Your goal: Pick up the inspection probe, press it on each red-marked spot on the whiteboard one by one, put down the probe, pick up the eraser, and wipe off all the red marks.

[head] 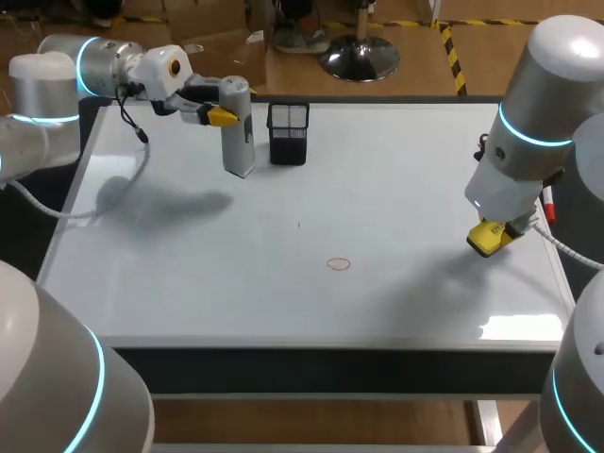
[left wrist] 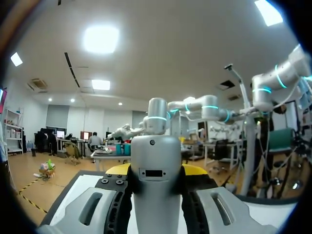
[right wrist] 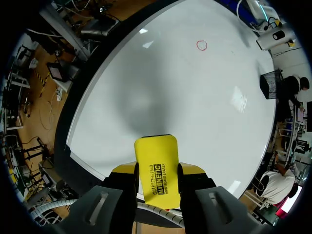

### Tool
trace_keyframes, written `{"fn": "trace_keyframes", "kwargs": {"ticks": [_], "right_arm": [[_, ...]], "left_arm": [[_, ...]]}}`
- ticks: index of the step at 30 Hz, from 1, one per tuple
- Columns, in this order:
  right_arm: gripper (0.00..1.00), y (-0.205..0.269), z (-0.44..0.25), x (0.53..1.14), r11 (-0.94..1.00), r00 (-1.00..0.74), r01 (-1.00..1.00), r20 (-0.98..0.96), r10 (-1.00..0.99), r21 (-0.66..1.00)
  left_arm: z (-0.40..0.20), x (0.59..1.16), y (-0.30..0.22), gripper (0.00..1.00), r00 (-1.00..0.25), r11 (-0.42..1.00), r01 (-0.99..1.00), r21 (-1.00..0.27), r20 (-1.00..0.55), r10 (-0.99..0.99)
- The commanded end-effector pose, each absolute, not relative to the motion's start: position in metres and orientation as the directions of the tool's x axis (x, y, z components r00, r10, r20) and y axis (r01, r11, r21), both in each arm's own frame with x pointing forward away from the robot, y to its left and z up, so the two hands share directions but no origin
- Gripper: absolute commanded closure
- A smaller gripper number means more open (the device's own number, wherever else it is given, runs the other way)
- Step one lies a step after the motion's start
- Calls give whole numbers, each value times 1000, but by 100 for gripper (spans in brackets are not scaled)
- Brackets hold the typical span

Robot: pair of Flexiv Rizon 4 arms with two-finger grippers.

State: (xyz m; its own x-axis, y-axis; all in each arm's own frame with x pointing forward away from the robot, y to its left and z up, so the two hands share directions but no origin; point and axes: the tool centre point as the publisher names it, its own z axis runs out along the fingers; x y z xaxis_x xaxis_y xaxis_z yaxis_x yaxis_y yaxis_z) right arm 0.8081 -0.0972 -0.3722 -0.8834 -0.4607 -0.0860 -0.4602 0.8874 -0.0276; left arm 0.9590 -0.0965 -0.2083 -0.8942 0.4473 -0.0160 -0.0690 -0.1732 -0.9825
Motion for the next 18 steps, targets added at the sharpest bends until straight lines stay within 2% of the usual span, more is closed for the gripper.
{"fn": "trace_keyframes", "kwargs": {"ticks": [1, 18], "right_arm": [[100, -98, -372, 808, 887, -883, -461, -85, -462, -30], [100, -98, -372, 808, 887, -883, -461, -85, -462, -30]], "left_arm": [[-207, 971, -91, 100, -781, -171, -73, -983, -51, 622], [-207, 990, -83, 100, -769, -180, -85, -980, -50, 637]]}}
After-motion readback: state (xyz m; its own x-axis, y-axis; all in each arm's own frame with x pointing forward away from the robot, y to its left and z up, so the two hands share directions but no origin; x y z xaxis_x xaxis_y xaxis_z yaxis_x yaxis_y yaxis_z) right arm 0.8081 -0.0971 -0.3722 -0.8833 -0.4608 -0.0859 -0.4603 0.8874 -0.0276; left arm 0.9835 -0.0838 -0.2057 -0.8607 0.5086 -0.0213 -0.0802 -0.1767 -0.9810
